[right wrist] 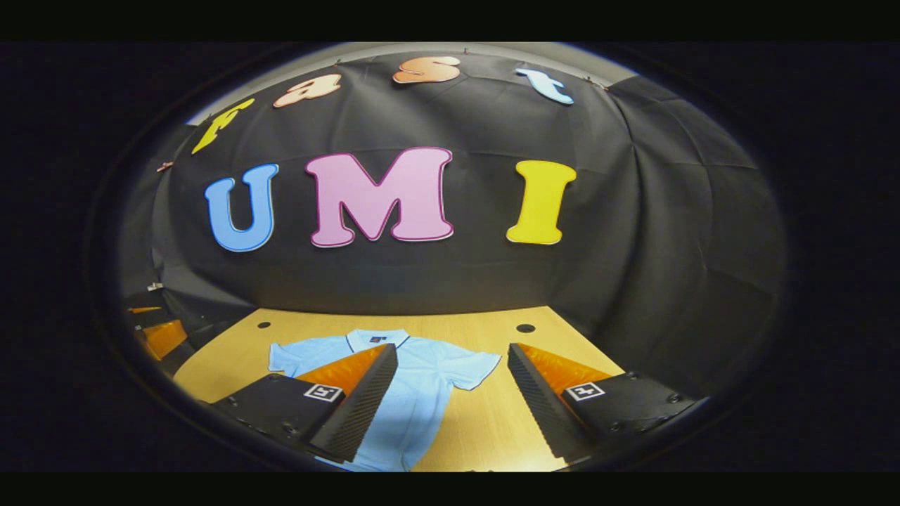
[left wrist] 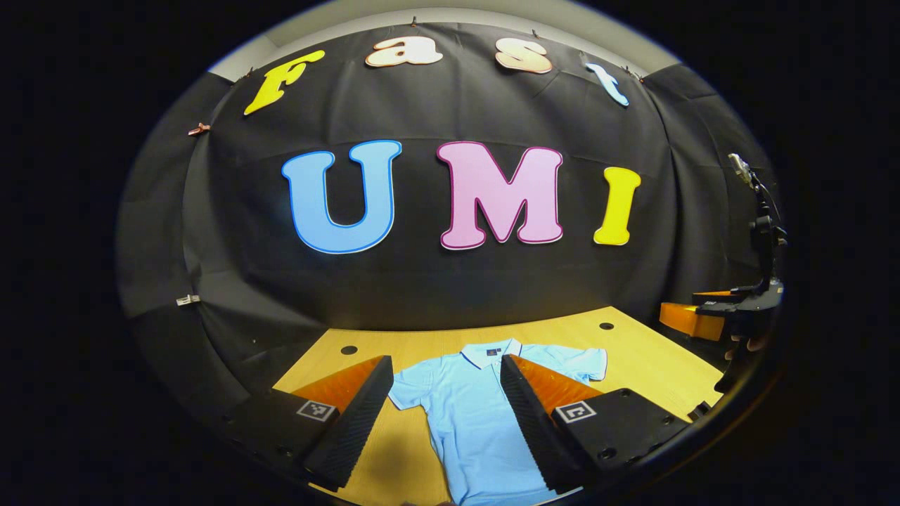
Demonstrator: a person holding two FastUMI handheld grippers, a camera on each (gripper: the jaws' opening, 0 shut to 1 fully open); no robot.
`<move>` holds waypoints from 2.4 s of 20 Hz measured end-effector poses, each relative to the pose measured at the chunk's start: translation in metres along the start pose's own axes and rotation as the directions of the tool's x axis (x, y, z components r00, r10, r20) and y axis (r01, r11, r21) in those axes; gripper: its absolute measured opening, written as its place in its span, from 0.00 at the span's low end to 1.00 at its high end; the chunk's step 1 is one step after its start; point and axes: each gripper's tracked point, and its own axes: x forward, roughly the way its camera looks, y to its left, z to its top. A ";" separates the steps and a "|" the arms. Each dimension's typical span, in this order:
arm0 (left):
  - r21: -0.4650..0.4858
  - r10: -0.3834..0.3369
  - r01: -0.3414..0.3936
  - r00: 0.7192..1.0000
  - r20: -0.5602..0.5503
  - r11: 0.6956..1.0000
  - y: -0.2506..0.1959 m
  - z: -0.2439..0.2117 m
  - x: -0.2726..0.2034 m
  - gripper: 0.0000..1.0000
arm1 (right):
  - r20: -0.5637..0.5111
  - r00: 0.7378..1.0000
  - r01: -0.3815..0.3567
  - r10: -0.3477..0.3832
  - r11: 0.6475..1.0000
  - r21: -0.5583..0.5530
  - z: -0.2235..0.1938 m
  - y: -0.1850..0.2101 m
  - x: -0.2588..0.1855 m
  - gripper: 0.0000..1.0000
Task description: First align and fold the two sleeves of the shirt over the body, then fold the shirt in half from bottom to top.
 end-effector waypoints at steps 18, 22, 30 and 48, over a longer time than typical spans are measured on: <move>-0.014 0.068 -0.070 0.993 -0.095 0.997 -0.042 -0.014 0.046 0.96 | -0.241 0.970 -0.005 0.000 1.000 -0.022 -0.086 -0.061 0.169 0.99; 0.001 0.096 -0.097 0.987 -0.128 0.995 -0.038 -0.024 0.054 0.96 | -0.288 0.958 -0.021 0.004 0.998 -0.057 -0.111 -0.068 0.210 0.98; 0.011 0.120 -0.120 0.976 -0.180 0.993 -0.039 -0.048 0.072 0.96 | -0.414 0.910 -0.004 -0.011 0.999 -0.035 -0.184 -0.089 0.282 0.95; -0.013 0.122 -0.128 0.967 -0.224 0.992 -0.046 -0.064 0.086 0.96 | -0.469 0.880 -0.065 0.074 0.997 0.036 -0.218 -0.066 0.319 0.13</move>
